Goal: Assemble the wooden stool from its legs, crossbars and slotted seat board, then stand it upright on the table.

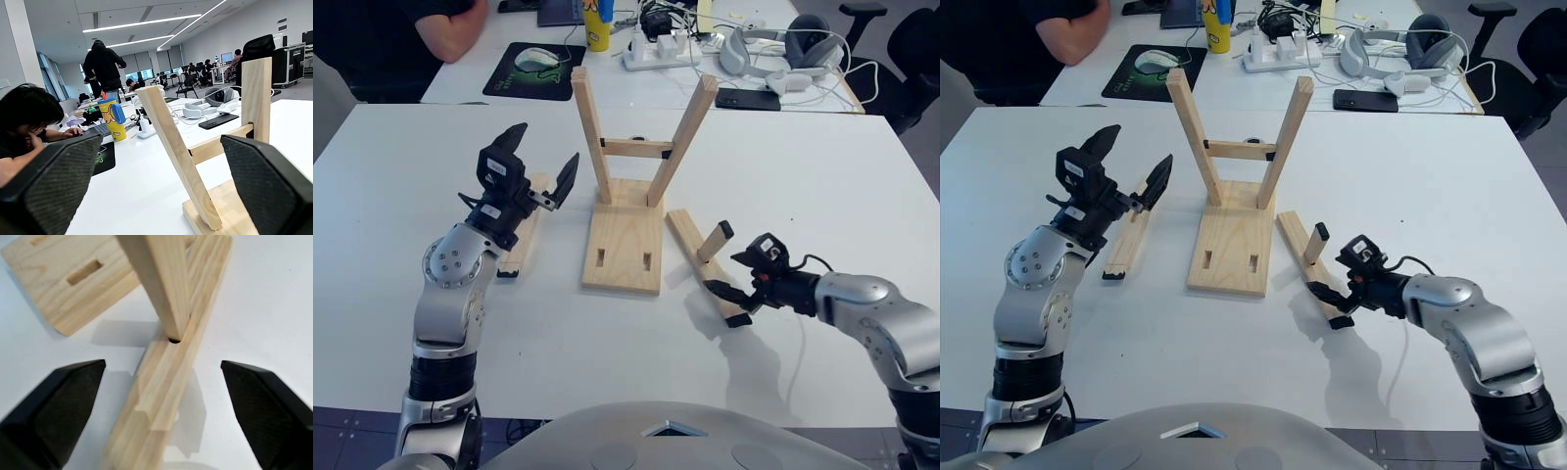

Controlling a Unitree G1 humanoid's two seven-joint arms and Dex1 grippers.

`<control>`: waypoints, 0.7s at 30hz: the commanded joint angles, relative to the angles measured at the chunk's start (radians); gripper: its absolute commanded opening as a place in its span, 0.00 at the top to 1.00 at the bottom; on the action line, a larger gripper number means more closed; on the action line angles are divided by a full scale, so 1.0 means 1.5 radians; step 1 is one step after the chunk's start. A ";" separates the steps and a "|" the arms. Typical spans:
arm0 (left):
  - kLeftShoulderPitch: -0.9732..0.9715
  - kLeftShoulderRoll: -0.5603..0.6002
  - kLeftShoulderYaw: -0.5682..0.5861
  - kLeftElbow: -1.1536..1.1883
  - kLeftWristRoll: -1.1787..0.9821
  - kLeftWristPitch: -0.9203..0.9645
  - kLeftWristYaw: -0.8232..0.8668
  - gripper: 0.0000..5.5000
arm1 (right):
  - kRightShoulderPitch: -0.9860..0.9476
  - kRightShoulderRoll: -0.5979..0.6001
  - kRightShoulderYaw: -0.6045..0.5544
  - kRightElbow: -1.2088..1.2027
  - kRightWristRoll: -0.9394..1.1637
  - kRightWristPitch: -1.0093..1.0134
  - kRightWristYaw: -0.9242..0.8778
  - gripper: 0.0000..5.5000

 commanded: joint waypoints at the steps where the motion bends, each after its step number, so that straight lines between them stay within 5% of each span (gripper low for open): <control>1: -0.013 0.015 -0.004 -0.005 -0.005 0.019 -0.016 0.18 | 0.022 0.042 0.027 0.012 -0.064 -0.014 -0.082 0.21; 6: -0.058 0.030 -0.008 0.032 -0.015 0.021 -0.051 0.18 | 0.054 0.114 0.030 0.000 -0.082 0.012 -0.152 0.21; 21: -0.144 0.022 -0.010 0.158 0.050 -0.036 -0.021 0.18 | 0.038 0.174 0.049 0.084 -0.109 -0.006 -0.182 0.61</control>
